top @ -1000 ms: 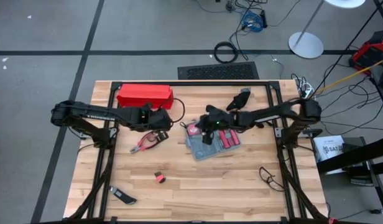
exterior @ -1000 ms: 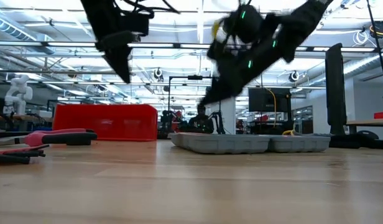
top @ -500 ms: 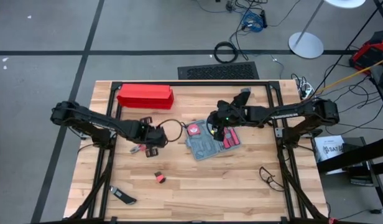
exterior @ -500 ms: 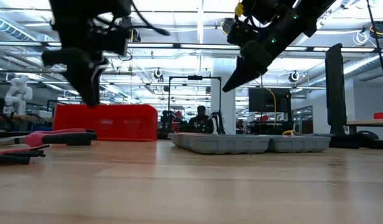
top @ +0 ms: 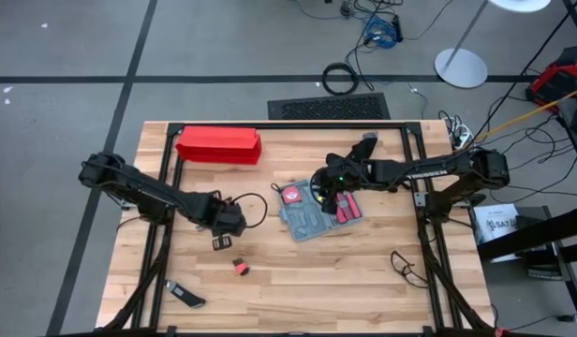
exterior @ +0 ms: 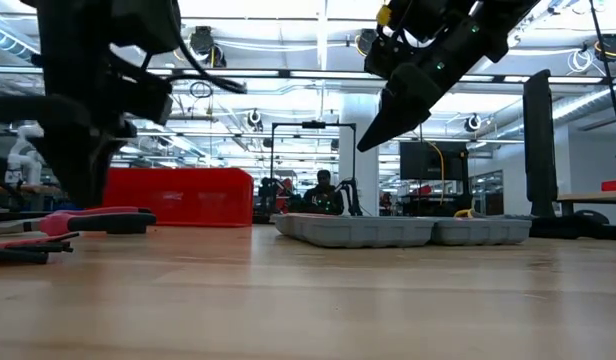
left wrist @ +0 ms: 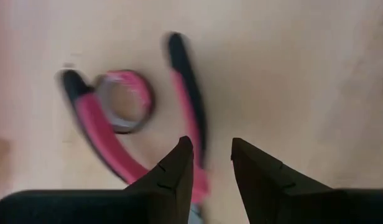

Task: Prefit tool cases
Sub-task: Put the orange pliers into the gray pre-fit tool case

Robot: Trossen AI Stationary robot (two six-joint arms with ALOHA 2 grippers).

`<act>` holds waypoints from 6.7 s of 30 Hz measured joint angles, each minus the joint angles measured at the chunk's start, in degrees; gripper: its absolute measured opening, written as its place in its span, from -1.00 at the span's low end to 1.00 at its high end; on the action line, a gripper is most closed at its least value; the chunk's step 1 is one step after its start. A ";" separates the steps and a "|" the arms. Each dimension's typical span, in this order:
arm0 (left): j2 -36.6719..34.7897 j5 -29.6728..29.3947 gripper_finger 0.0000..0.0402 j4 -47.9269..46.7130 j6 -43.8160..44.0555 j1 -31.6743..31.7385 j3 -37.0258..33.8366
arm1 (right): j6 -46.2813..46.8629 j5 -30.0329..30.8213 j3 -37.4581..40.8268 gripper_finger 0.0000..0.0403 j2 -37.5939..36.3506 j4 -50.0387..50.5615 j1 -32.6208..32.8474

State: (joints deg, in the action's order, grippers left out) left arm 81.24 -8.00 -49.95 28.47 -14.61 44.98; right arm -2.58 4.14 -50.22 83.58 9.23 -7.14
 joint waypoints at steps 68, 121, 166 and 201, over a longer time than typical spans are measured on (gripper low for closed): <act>29.08 -2.95 -0.81 17.87 -110.83 13.69 35.63 | 16.96 11.06 0.63 -0.38 -35.94 33.30 2.50; 41.67 -4.71 -0.45 5.49 -100.39 11.47 57.81 | 21.98 10.73 14.12 -0.38 -31.55 21.81 2.91; 38.61 10.91 -0.99 -2.67 -64.83 20.33 47.22 | 10.71 3.57 14.05 -1.00 12.72 -32.47 10.64; 38.70 10.94 -0.99 10.92 -63.82 19.24 48.75 | 17.89 20.83 15.34 -1.00 -2.61 5.07 7.48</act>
State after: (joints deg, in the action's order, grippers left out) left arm 119.94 2.94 -39.03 -35.35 4.63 93.72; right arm 15.31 24.97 -34.88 80.97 14.30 0.34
